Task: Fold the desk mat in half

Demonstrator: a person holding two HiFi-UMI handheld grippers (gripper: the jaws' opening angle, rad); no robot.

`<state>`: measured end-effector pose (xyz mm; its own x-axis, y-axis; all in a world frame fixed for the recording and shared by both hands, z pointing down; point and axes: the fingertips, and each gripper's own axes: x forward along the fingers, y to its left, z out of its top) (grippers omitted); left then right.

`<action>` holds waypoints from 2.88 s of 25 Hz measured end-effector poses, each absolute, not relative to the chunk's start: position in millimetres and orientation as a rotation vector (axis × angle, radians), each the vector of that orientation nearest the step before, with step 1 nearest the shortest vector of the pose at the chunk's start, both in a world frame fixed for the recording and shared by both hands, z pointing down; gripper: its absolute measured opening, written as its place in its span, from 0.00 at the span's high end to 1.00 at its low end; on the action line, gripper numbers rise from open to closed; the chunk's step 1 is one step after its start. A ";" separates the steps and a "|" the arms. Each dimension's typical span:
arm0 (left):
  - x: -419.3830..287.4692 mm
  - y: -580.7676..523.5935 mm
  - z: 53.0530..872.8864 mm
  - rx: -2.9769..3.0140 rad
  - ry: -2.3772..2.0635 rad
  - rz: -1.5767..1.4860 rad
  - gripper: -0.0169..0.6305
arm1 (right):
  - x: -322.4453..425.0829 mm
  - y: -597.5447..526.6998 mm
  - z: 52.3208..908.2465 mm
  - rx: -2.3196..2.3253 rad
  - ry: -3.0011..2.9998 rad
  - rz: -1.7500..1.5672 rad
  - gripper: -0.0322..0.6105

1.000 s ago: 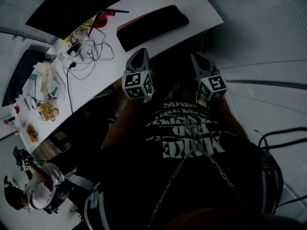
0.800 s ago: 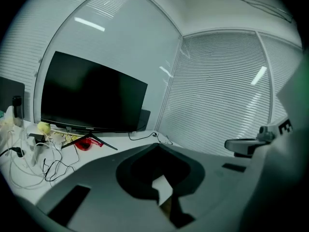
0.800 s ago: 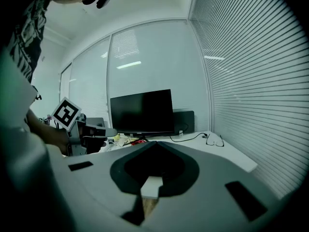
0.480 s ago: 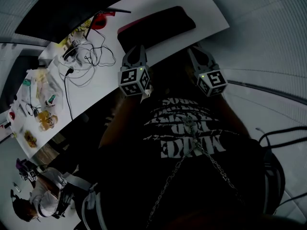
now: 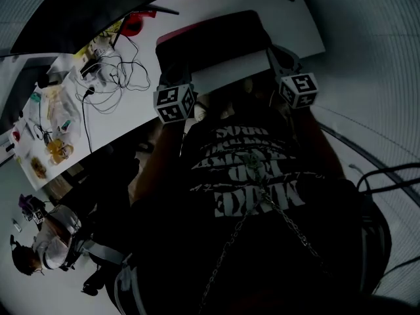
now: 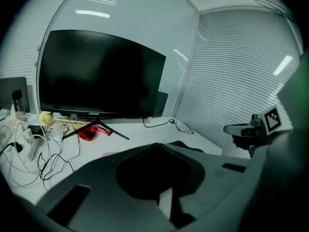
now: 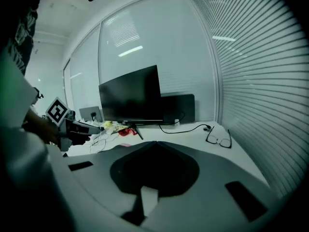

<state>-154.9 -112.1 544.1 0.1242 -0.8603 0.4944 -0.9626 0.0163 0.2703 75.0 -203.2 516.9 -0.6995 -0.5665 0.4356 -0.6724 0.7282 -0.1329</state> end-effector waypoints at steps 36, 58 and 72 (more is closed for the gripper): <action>-46.1 -199.1 567.9 2.087 -1.396 0.723 0.77 | 66.1 -236.4 623.5 -0.126 -2.422 0.308 0.93; 65.1 -283.6 639.2 2.642 -0.414 1.621 0.60 | 115.4 -199.0 635.4 -0.378 -2.458 0.305 0.93; 48.5 -231.1 554.0 2.653 -1.014 1.220 0.94 | 128.7 -229.8 609.3 -0.184 -2.588 0.538 0.93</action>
<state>48.5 -231.1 554.0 0.4733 -0.5430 0.6936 -0.5826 -0.7836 -0.2159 128.7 -229.8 609.3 -0.8726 0.2236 0.4343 0.0321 0.9134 -0.4059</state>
